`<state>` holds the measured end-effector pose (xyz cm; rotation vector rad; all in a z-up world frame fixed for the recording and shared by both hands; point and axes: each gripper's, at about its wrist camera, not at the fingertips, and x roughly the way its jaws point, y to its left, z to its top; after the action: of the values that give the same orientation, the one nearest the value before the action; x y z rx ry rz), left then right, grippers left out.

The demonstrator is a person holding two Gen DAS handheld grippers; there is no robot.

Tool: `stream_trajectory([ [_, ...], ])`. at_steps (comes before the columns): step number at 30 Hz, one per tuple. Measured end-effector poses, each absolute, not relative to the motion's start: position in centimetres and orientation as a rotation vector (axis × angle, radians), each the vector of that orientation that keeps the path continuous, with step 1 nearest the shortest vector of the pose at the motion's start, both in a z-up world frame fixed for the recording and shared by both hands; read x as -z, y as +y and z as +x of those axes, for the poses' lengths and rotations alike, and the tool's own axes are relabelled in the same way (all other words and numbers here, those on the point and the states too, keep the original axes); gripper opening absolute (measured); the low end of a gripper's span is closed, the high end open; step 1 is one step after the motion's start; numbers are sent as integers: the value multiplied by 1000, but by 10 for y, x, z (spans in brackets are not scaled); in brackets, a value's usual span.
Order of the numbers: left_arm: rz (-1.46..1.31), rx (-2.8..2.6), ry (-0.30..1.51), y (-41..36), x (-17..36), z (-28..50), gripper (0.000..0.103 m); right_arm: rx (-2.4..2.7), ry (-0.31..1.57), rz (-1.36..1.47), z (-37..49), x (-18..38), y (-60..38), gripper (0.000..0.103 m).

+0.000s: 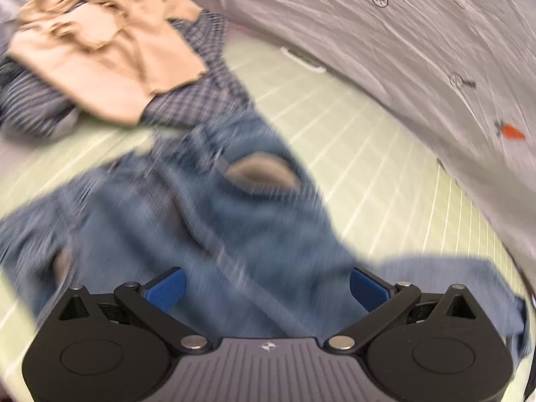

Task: Fold clothes
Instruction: 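Grasp the waistband with the left gripper while the right gripper grasps a leg hem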

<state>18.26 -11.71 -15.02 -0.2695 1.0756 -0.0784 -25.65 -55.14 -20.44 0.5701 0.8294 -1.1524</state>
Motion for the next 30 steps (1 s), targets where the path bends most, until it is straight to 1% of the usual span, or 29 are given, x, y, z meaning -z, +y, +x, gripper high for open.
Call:
stream_trajectory([
  [2,-265,73,1075,-124,152,212,102,1191,837,591,-249,199,-557,103],
  [8,-267,2,1129,-137,171,275,100,1169,715,634,-179,181,-584,103],
  [12,-244,-38,1172,-144,188,289,95,1085,622,742,-125,178,-615,96],
  [14,-222,-52,1187,-148,195,293,94,1074,595,779,-102,178,-630,95],
  [16,-163,-54,1181,-154,196,292,93,1108,640,733,-79,183,-642,93],
  [20,-72,-82,1170,-162,196,287,79,1116,732,633,-59,192,-650,89],
  [22,-48,-98,1167,-163,195,285,74,1094,696,671,-62,192,-654,86],
  [24,-52,-107,1167,-162,194,285,71,1079,600,781,-73,190,-658,86],
  [28,-92,-126,1157,-157,193,284,69,1047,415,1036,-89,189,-666,86],
  [30,-139,-133,1146,-151,192,284,69,995,367,1137,-89,196,-670,86],
])
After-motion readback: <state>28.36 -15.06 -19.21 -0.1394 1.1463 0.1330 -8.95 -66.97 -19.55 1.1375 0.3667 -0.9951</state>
